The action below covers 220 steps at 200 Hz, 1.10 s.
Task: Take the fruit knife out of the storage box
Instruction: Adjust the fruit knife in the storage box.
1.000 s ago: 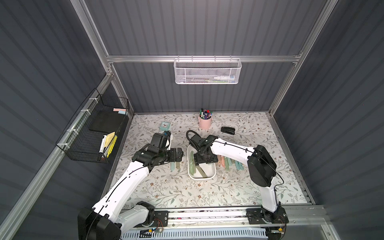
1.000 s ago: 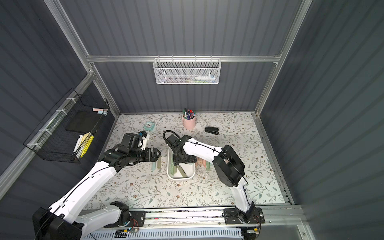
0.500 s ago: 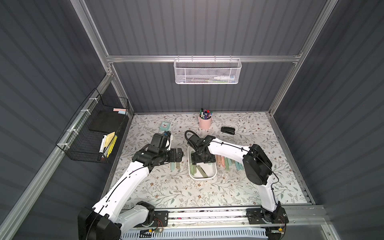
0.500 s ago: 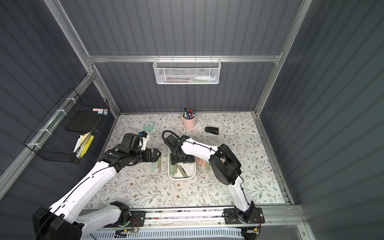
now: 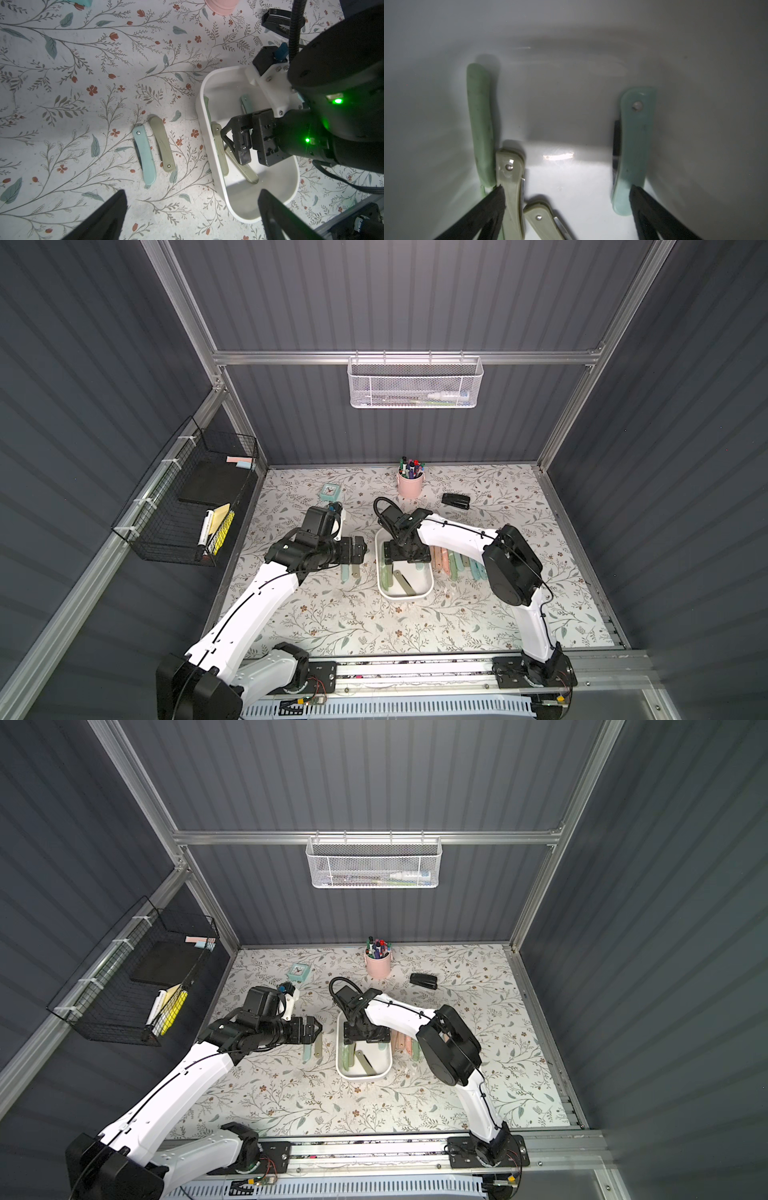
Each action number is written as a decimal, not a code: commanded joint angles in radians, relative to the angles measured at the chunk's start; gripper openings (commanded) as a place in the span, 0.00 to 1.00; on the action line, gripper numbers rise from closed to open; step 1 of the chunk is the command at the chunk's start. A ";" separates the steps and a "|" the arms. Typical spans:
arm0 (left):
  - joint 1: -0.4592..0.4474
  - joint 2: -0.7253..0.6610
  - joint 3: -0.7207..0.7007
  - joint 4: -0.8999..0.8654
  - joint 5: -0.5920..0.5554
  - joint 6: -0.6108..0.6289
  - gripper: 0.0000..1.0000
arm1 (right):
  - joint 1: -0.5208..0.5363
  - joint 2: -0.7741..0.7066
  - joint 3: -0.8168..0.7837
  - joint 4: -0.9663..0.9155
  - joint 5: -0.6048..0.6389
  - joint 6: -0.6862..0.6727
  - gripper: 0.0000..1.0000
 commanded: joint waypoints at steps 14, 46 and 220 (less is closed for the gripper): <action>0.003 0.006 -0.003 -0.010 -0.006 0.001 0.99 | -0.010 0.054 0.022 -0.042 0.014 0.021 0.97; 0.003 0.011 -0.002 -0.011 -0.007 0.001 0.99 | -0.011 0.090 0.057 -0.076 0.025 0.009 0.98; 0.003 0.011 -0.003 -0.014 -0.014 -0.001 1.00 | 0.001 -0.045 0.001 -0.037 0.113 -0.017 0.92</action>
